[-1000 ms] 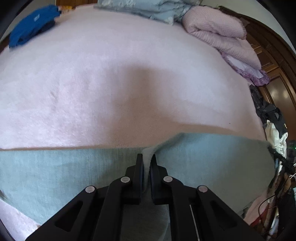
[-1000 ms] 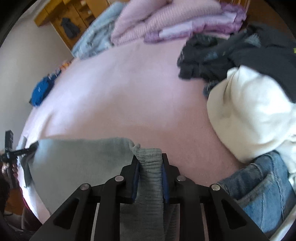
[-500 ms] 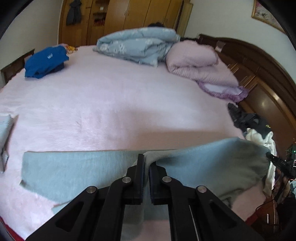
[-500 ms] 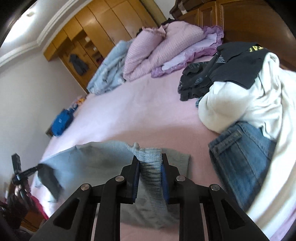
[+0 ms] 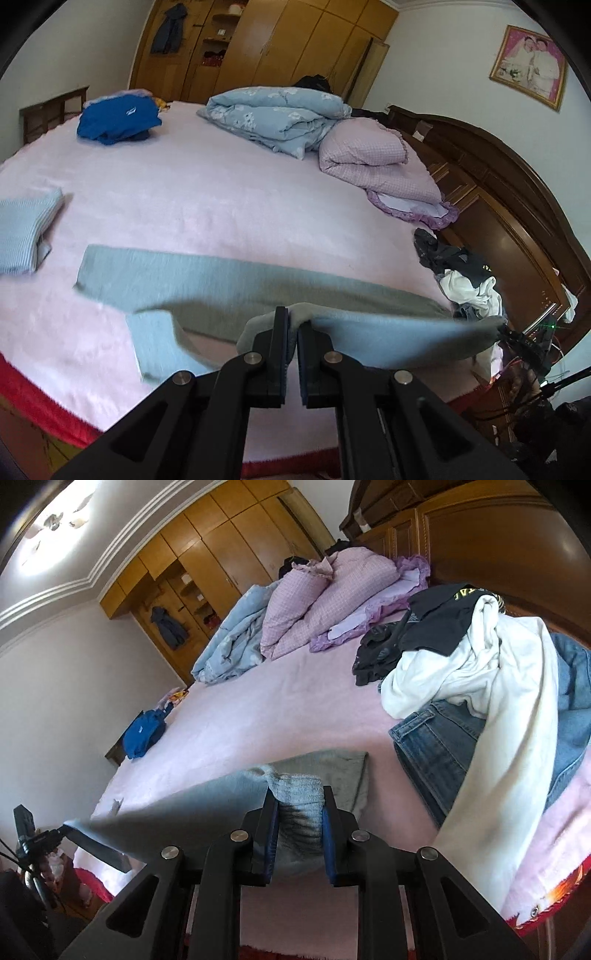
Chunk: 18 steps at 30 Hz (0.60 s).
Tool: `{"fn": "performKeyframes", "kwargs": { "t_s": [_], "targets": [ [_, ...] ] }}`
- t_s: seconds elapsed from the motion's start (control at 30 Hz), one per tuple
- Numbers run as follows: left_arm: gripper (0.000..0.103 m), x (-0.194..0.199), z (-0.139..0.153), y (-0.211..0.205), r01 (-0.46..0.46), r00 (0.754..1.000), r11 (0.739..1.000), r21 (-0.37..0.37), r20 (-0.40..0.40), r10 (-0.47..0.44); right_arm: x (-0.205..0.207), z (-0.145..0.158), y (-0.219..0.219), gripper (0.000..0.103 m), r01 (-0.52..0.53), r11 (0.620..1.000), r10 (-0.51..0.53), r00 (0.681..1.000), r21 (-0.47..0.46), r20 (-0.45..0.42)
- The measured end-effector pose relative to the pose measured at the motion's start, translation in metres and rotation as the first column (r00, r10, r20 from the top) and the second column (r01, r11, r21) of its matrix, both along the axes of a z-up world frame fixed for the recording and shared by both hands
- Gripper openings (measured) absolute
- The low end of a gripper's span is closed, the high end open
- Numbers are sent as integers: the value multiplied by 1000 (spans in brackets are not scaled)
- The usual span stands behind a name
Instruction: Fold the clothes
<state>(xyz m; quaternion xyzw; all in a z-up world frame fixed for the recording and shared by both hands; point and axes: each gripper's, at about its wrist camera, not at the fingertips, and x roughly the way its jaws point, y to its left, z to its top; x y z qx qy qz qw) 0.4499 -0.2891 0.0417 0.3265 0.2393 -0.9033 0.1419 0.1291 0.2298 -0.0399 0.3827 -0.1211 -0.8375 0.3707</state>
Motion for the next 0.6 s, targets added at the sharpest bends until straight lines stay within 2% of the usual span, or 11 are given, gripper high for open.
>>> {"fn": "performKeyframes", "kwargs": {
  "t_s": [0.13,0.27,0.43,0.6],
  "targets": [
    [3,-8,-7,-12,-7,1000,1000,29,22,6,-17,-4,-17,21,-29,999,29,999,40,17],
    [3,-57,-29,-49,-21,995,998,52,97,16,-56,-21,-53,21,-80,987,72,995,138,62],
    [3,-122,-70,-90,-44,980,995,90,196,26,-108,-51,-103,21,-113,954,80,989,279,127],
    [3,-167,-109,-103,-48,952,994,93,307,17,-135,-77,-135,22,-139,911,79,983,389,167]
  ]
}}
